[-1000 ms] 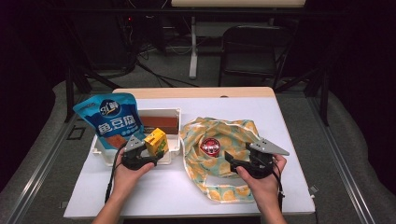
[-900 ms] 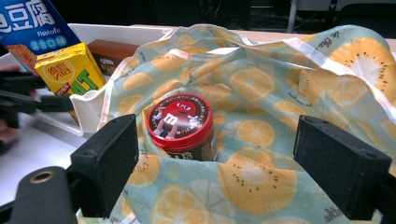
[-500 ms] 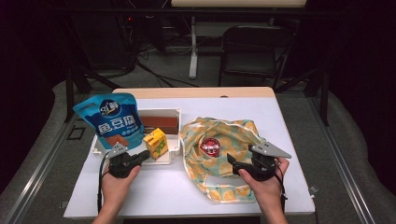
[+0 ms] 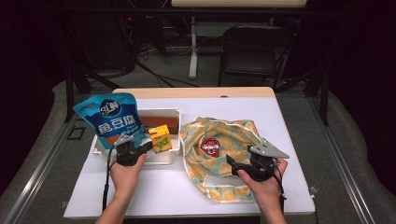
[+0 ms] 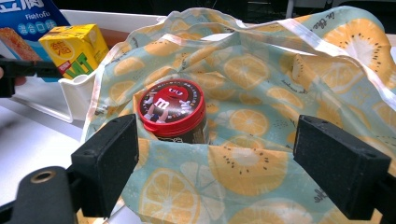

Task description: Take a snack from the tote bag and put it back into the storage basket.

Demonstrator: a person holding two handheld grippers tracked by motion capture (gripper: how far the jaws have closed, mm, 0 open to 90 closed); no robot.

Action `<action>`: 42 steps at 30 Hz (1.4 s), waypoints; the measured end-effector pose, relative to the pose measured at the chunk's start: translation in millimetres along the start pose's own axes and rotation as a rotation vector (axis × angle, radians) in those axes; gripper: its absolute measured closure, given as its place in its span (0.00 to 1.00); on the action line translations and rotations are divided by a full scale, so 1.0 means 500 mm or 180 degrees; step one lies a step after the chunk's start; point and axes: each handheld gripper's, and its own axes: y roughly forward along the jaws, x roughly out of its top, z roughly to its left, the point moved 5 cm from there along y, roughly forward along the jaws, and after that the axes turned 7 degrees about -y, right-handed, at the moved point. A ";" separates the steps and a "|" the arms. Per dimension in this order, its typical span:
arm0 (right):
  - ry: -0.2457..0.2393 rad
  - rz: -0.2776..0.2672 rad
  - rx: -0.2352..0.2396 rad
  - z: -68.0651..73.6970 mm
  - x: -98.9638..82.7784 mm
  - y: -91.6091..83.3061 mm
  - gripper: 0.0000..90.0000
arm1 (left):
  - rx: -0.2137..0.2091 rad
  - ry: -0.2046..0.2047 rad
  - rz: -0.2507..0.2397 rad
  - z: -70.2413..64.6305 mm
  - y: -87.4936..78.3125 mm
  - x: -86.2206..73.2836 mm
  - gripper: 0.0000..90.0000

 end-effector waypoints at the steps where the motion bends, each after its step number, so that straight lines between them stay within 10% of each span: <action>1: -0.0004 0.0001 0.0000 0.000 -0.001 0.001 0.16 | -0.0001 -0.0010 -0.0003 -0.002 0.005 0.003 1.00; 10: -0.0017 -0.0023 -0.0005 0.000 -0.003 0.003 0.16 | -0.0125 0.0051 -0.0085 -0.012 -0.028 0.010 1.00; 19: -0.0054 -0.0007 -0.0005 0.007 -0.002 0.007 0.16 | -0.0196 0.0465 0.0027 -0.044 -0.032 -0.013 1.00; 42: -0.0063 0.0018 -0.0004 0.007 -0.005 0.009 0.16 | -0.0214 0.0386 0.0120 -0.073 0.071 0.020 1.00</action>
